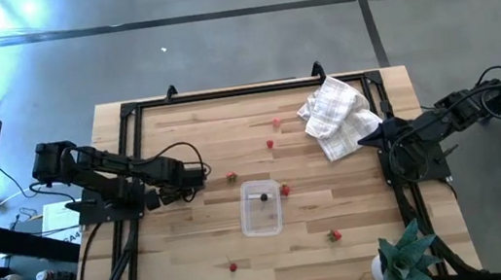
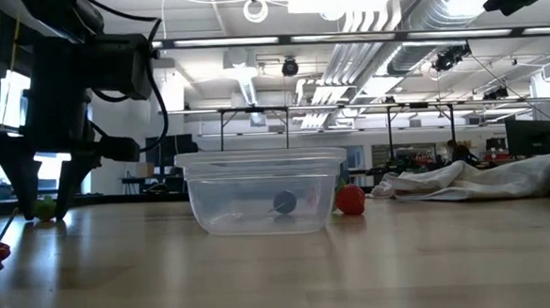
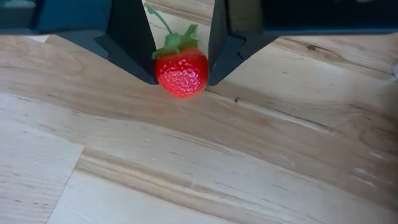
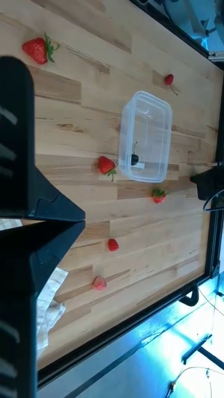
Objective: Pick and placing Produce into tupperware
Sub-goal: Put the red strawberry into the transparent container
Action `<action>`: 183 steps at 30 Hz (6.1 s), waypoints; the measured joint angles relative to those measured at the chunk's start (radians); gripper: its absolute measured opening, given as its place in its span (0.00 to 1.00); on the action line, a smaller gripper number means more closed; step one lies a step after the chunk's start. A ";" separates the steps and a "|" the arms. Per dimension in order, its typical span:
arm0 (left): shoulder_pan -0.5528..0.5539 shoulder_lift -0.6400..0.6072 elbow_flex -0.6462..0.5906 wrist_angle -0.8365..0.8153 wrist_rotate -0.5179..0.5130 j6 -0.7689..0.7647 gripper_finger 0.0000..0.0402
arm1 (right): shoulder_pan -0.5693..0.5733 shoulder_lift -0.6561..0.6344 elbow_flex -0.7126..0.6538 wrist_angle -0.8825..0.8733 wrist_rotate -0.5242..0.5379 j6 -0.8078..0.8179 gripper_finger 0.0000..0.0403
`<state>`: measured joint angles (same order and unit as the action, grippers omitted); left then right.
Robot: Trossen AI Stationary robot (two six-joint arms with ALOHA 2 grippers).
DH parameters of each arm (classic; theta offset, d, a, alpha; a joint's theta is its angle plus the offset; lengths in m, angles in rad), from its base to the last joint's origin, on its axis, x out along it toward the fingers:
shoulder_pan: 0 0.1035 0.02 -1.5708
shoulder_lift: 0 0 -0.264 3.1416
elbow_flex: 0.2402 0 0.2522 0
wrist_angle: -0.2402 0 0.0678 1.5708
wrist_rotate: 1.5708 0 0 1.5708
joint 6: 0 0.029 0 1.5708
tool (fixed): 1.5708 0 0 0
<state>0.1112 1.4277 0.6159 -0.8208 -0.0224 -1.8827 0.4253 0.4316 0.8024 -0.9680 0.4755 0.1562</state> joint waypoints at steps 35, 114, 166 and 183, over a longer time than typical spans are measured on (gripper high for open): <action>0.000 0.003 0.292 0.014 -0.296 0.530 0.26 | 0.000 0.000 0.000 0.000 0.000 0.000 0.00; -0.060 0.620 0.804 0.092 0.107 2.111 0.30 | 0.000 0.000 0.000 0.000 0.000 0.000 0.00; -0.051 0.617 1.255 -0.645 -0.143 2.136 0.30 | 0.000 0.000 0.000 0.000 0.000 0.000 0.00; 0.122 0.499 1.240 -0.744 -0.259 1.695 0.30 | 0.000 0.000 0.000 0.000 0.000 0.000 0.00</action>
<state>0.2331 1.9262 1.8558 -1.5647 -0.2809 -0.1880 0.4252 0.4320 0.8028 -0.9680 0.4754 0.1561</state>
